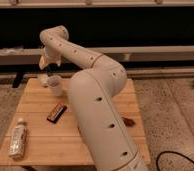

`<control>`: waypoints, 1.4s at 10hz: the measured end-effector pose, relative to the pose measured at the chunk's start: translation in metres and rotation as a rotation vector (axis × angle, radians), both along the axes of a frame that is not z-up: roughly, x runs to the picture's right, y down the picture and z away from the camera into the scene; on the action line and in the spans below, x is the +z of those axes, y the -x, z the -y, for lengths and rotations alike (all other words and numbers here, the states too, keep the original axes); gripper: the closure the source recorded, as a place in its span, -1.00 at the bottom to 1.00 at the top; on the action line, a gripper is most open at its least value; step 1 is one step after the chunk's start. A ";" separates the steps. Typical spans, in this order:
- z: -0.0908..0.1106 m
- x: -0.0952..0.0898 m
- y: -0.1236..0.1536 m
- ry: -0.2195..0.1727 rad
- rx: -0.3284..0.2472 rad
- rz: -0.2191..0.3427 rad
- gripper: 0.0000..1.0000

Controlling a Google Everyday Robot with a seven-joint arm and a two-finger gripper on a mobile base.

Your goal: Place the white sponge in the ceramic cup

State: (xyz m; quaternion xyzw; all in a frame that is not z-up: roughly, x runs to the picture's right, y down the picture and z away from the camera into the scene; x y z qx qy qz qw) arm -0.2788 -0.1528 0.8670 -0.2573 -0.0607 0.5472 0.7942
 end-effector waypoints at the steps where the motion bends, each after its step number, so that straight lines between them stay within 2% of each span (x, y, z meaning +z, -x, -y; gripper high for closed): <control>1: 0.001 0.001 0.000 -0.002 -0.001 0.001 -0.41; 3: 0.003 0.003 0.000 -0.005 -0.003 0.001 -0.70; 14: -0.007 0.002 0.008 -0.026 -0.026 0.003 -0.71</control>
